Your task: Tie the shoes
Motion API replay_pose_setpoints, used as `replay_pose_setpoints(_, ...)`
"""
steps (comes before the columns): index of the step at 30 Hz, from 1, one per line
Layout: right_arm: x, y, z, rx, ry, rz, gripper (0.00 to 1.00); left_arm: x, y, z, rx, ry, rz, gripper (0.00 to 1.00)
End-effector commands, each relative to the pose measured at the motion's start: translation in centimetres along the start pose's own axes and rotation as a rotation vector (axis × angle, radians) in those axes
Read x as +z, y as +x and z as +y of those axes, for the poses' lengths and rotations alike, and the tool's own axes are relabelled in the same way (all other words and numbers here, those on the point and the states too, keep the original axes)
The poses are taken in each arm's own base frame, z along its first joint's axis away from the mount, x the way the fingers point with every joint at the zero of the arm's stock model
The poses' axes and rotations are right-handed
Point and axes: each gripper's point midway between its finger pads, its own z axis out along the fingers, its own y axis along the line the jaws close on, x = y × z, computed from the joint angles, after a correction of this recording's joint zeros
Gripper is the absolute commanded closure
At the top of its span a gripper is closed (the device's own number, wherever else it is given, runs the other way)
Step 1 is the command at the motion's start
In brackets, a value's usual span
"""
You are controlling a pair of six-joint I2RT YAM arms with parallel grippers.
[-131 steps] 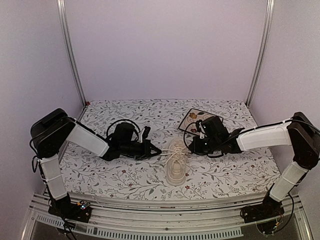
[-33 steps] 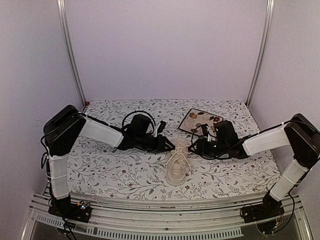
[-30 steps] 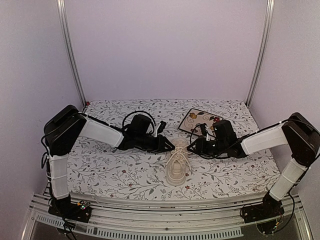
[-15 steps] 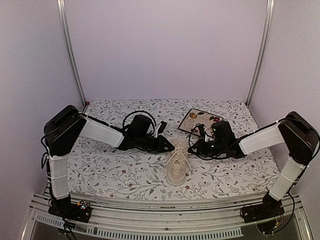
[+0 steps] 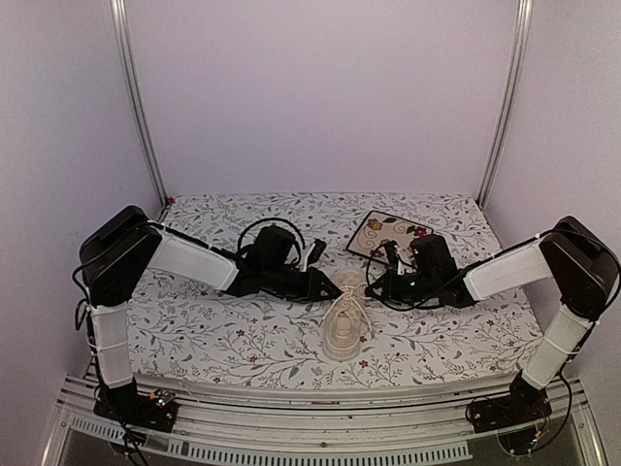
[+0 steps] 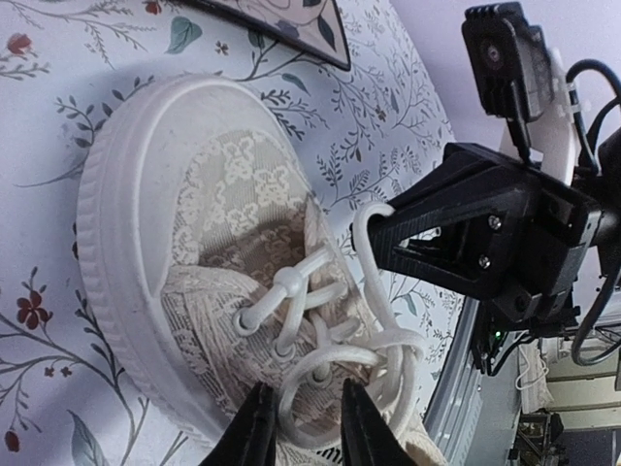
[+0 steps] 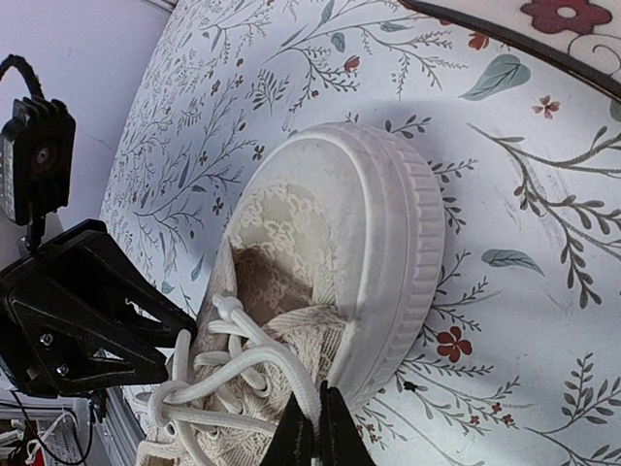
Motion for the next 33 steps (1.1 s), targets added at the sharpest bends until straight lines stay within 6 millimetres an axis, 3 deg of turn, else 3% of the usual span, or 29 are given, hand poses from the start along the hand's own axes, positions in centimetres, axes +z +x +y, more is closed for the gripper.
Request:
replay_pose_setpoints(1,0.1,-0.9,0.5,-0.013,-0.020,-0.020,0.96,-0.5,0.1,-1.8,0.001,0.063,-0.002,0.76)
replay_pose_setpoints(6,0.1,-0.9,0.5,-0.012,-0.020,-0.020,0.96,-0.1,0.3,-1.8,-0.022,0.084,0.009,0.77)
replay_pose_setpoints(13,-0.2,-1.0,0.6,-0.015,-0.019,-0.027,0.96,0.8,1.4,0.2,-0.069,0.006,0.062,0.77)
replay_pose_setpoints(18,-0.2,-1.0,0.6,-0.016,-0.019,-0.029,0.96,0.7,1.3,-0.6,-0.062,0.044,0.052,0.95)
replay_pose_setpoints(19,-0.3,-1.0,0.7,-0.016,-0.019,-0.032,0.96,0.6,1.1,-0.8,-0.059,0.051,0.040,0.99)
replay_pose_setpoints(24,-0.7,-1.1,0.7,-0.017,-0.015,-0.043,0.96,-0.5,-0.6,-1.0,-0.031,0.011,-0.039,1.00)
replay_pose_setpoints(25,-0.8,-1.1,0.7,-0.018,-0.014,-0.044,0.96,-1.5,-1.7,-2.0,-0.011,0.013,-0.079,1.00)
replay_pose_setpoints(28,-1.1,-1.2,0.7,-0.022,-0.008,-0.050,0.96,-2.9,-2.7,-2.2,0.004,-0.022,-0.141,1.00)
replay_pose_setpoints(33,-1.3,-1.0,0.4,-0.020,0.007,-0.049,0.96,-4.1,-2.9,-1.5,0.000,-0.059,-0.184,1.00)
